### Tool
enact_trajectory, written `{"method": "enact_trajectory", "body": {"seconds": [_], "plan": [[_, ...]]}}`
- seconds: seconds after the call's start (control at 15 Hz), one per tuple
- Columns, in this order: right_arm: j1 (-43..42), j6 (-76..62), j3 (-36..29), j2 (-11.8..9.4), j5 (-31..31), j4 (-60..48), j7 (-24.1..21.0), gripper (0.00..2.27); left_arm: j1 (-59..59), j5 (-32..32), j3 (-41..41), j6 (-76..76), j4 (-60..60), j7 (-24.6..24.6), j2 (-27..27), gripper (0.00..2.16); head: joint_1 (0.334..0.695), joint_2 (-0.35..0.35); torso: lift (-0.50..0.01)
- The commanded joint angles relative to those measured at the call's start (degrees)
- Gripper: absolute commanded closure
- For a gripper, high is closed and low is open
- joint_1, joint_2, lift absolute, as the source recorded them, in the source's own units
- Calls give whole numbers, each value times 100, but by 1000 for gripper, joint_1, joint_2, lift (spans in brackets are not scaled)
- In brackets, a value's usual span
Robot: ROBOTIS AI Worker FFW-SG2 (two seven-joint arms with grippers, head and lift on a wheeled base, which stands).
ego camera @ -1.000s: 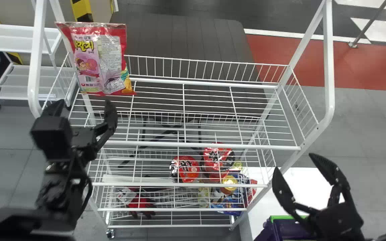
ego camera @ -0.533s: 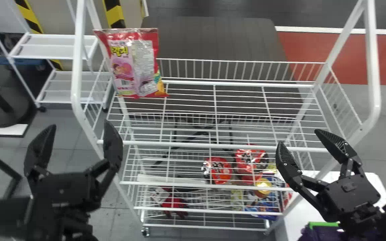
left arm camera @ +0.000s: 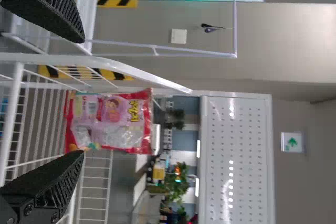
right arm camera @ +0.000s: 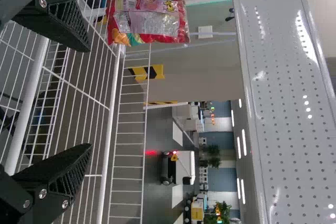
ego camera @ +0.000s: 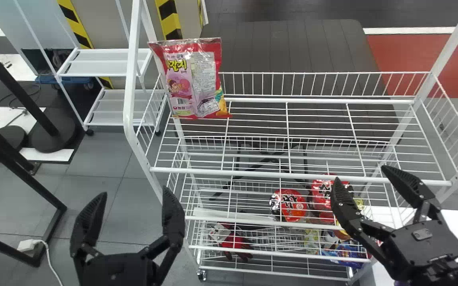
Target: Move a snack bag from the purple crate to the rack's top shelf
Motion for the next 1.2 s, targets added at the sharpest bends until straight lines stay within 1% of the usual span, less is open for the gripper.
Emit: {"method": "enact_trajectory", "body": {"seconds": [0.0, 0.07, 0.2, 0.4, 0.47, 0.67, 1.13], "plan": [[69, -226, -38, -66, -117, -68, 111, 194, 68, -93, -102, 427, -244, 64, -2, 46, 695, 123, 0], [95, -208, -64, -101, -187, -68, 120, 194, 59, -154, -163, 462, -279, 108, -2, 46, 695, 125, 0], [148, -173, -231, -145, -618, -68, 269, 194, -20, -207, -243, 726, -332, 170, -2, 46, 695, 114, 0], [218, 3, -372, -215, -837, -130, 278, 194, -231, -462, -339, 1165, -296, 178, 7, 46, 695, 85, 0], [236, -50, -390, -215, -837, -130, 269, 194, -248, -488, -339, 1165, -288, 178, 7, 53, 695, 62, 0], [244, -85, -434, -241, -837, -139, 252, 194, -301, -568, -357, 1165, -288, 293, 7, 70, 695, 43, 0], [324, -156, -486, -312, -837, -130, 261, 194, -407, -629, -357, 1236, -253, 328, 16, 70, 695, 42, 0]]}}
